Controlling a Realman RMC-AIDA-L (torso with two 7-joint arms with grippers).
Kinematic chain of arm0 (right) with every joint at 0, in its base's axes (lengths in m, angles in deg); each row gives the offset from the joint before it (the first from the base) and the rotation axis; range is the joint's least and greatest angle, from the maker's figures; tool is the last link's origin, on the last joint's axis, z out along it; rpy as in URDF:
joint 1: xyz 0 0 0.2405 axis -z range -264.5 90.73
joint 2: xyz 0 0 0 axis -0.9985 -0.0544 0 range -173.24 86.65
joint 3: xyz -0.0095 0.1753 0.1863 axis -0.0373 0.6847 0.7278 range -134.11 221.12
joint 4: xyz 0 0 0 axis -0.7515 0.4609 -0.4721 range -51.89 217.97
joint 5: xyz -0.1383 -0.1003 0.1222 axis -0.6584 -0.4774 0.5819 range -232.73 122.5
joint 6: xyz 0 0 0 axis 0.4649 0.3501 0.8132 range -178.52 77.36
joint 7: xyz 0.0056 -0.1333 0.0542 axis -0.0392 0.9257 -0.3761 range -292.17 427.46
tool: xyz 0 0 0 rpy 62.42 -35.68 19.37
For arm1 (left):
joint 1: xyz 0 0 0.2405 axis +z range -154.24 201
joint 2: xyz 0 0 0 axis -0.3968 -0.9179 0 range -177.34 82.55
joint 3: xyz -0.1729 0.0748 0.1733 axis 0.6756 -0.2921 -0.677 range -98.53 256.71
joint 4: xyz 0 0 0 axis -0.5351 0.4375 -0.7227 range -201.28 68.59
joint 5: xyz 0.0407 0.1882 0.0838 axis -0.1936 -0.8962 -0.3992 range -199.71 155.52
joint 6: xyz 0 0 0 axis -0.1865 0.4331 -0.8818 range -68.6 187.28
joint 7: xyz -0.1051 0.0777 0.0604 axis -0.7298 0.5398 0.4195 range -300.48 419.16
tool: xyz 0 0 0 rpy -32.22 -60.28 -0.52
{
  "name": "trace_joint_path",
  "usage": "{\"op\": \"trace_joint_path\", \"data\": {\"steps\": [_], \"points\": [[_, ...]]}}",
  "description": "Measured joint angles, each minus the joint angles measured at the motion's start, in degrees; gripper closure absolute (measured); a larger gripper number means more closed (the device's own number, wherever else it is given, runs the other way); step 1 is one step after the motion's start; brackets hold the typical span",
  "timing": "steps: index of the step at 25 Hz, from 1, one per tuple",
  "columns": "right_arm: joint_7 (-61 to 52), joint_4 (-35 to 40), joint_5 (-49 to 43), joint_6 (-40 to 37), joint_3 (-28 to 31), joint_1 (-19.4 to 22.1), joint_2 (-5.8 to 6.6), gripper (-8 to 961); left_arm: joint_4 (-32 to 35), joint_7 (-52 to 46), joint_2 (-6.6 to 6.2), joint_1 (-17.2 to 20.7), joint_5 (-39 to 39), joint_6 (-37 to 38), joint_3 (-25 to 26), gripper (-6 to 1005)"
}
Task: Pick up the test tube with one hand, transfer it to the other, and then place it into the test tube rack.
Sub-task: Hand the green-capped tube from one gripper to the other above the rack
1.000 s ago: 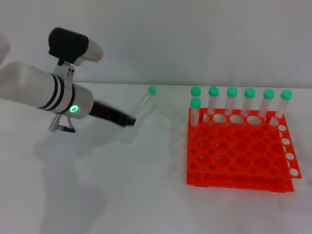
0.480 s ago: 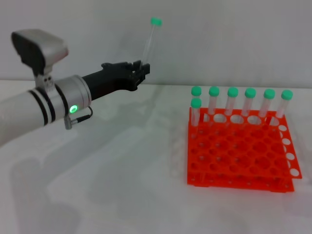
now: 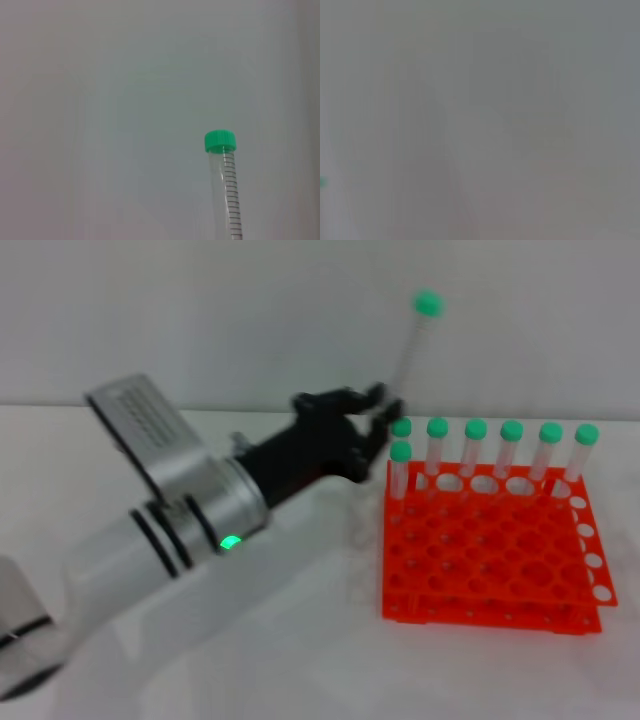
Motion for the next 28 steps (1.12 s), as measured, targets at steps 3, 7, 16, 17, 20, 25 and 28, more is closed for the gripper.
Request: {"op": "trace_joint_path", "data": {"steps": [3, 7, 16, 17, 20, 25, 28], "points": [[-4.68, 0.05, -8.19, -5.36, -0.03, -1.05, 2.24, 122, 6.80, 5.03, 0.42, 0.37, -0.17, -1.61, 0.04, 805], [-6.97, 0.06, -13.95, -11.84, -0.06, -3.20, 2.97, 122, 14.84, 9.82, 0.83, 2.03, -0.26, -4.15, 0.21, 805], [-10.32, 0.25, -19.12, -14.78, -0.11, -9.82, 2.86, 123, 19.83, 11.98, 1.22, 5.61, -0.80, -5.01, 0.22, 806], [-10.72, 0.48, -19.54, -14.86, -0.11, -10.38, 2.86, 123, 19.85, 12.01, 1.24, 6.01, -1.14, -5.17, 0.21, 806], [-11.75, 1.44, -20.28, -14.73, -0.08, -11.14, 2.92, 123, 19.90, 12.06, 1.25, 6.94, -1.67, -5.22, 0.19, 806], [-13.00, 2.96, -20.71, -13.39, -0.07, -12.37, 2.99, 124, 20.00, 12.17, 1.23, 7.87, -3.57, -5.22, 0.16, 806], [-13.40, 3.02, -20.73, -12.79, -0.05, -12.89, 3.00, 123, 20.31, 12.24, 1.29, 8.03, -4.52, -5.31, 0.15, 806]]}}
